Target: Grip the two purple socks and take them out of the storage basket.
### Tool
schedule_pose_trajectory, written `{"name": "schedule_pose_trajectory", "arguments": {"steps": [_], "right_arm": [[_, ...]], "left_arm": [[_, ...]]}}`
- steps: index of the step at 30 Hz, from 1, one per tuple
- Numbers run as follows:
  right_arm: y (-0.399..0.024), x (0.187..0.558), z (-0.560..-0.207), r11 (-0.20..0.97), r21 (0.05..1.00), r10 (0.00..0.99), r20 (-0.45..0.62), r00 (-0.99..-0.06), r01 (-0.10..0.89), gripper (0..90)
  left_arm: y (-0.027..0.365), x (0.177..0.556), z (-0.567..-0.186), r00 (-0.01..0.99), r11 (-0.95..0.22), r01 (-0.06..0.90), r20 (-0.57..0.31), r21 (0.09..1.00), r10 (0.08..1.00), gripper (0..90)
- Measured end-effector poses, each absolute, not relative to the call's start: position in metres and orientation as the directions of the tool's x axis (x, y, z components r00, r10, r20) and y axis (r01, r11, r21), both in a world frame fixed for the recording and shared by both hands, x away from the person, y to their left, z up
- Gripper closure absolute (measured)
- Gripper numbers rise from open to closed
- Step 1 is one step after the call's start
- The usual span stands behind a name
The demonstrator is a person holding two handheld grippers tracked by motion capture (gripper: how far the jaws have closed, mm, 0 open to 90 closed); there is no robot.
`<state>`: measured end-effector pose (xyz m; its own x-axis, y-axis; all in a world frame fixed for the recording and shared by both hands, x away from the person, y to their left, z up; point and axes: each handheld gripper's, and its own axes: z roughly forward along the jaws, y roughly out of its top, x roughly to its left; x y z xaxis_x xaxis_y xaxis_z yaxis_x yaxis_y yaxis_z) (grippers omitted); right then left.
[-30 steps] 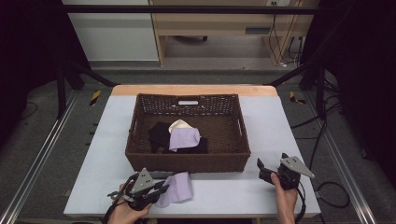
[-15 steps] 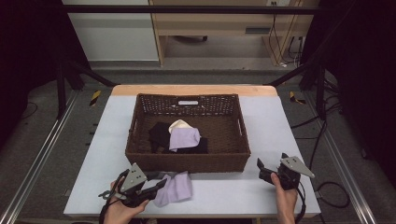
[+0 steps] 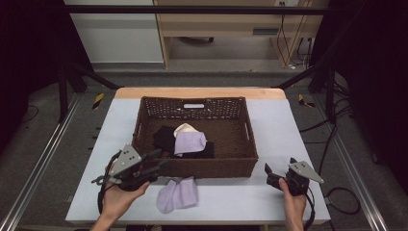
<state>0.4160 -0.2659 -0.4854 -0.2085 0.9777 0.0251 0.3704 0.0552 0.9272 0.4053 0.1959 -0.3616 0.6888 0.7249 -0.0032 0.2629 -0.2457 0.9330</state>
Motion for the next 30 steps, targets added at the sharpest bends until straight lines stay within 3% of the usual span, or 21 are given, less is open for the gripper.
{"name": "schedule_pose_trajectory", "arguments": {"steps": [16,30], "right_arm": [[-0.266,0.416,-0.485,0.057,0.925,0.977,0.026,-0.212,0.375,4.9],[-0.266,0.416,-0.485,0.057,0.925,0.977,0.026,-0.211,0.375,4.9]], "left_arm": [[0.166,0.472,-0.329,0.668,-0.250,0.241,0.026,0.938,0.744,55.8],[0.144,0.528,-0.351,0.617,-0.287,0.299,0.045,0.910,0.785,54.1]]}}
